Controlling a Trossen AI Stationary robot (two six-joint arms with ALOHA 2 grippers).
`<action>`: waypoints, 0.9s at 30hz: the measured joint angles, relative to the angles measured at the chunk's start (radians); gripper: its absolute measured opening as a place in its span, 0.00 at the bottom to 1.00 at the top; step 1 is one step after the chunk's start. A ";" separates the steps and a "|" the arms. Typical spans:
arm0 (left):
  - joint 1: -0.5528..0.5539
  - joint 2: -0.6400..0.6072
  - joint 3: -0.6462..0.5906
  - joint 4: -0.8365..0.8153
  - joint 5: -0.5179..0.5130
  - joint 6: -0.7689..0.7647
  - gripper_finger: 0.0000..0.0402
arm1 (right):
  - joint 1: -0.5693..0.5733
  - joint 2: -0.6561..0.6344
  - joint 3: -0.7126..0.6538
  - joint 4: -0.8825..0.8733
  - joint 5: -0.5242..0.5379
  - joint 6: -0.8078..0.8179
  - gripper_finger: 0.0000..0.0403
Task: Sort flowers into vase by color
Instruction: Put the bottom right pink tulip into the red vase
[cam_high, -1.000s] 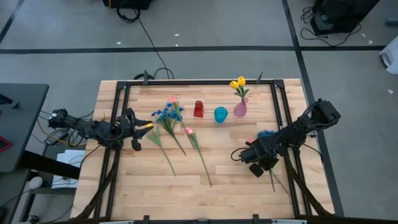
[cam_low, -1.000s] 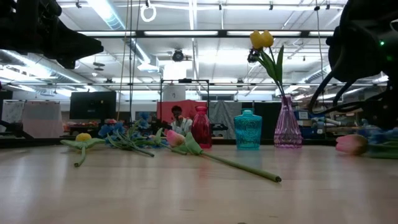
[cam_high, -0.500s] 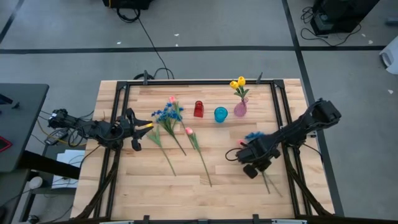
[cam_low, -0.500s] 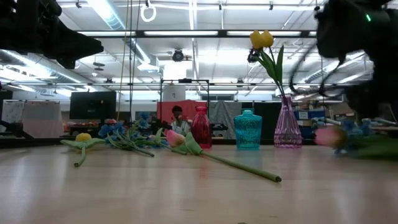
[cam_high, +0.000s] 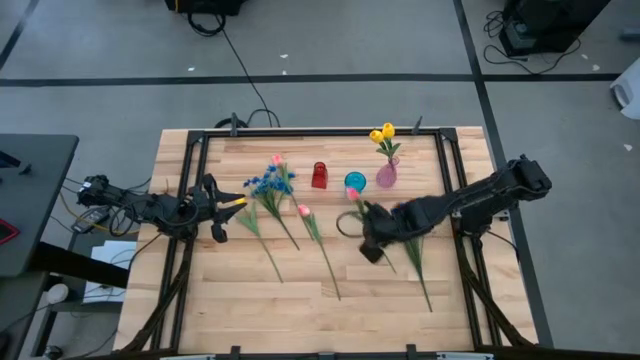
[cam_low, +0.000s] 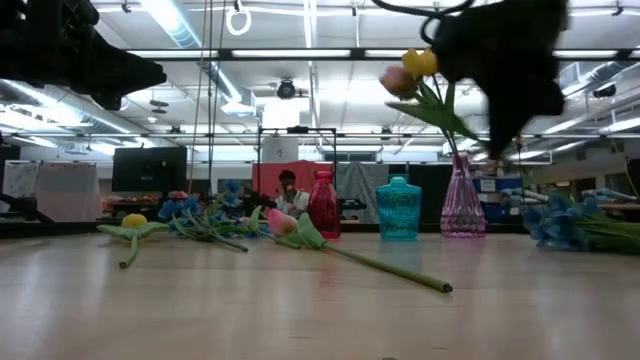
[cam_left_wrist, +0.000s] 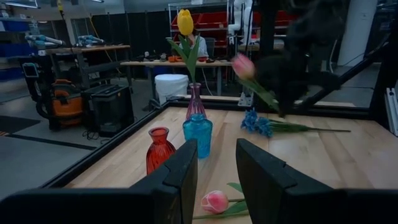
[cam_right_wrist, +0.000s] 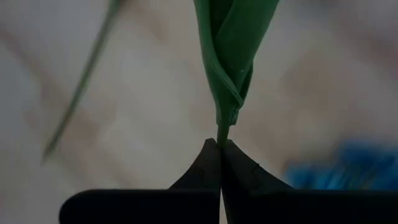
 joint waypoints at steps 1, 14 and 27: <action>0.000 0.000 0.000 0.000 0.000 0.000 0.29 | -0.021 0.000 0.008 0.022 0.051 -0.036 0.01; 0.000 0.000 0.000 -0.003 0.000 -0.016 0.29 | -0.251 0.000 0.062 0.760 0.296 -0.724 0.01; 0.000 0.000 0.000 0.001 0.000 -0.031 0.29 | -0.355 0.000 0.062 0.916 0.345 -0.924 0.01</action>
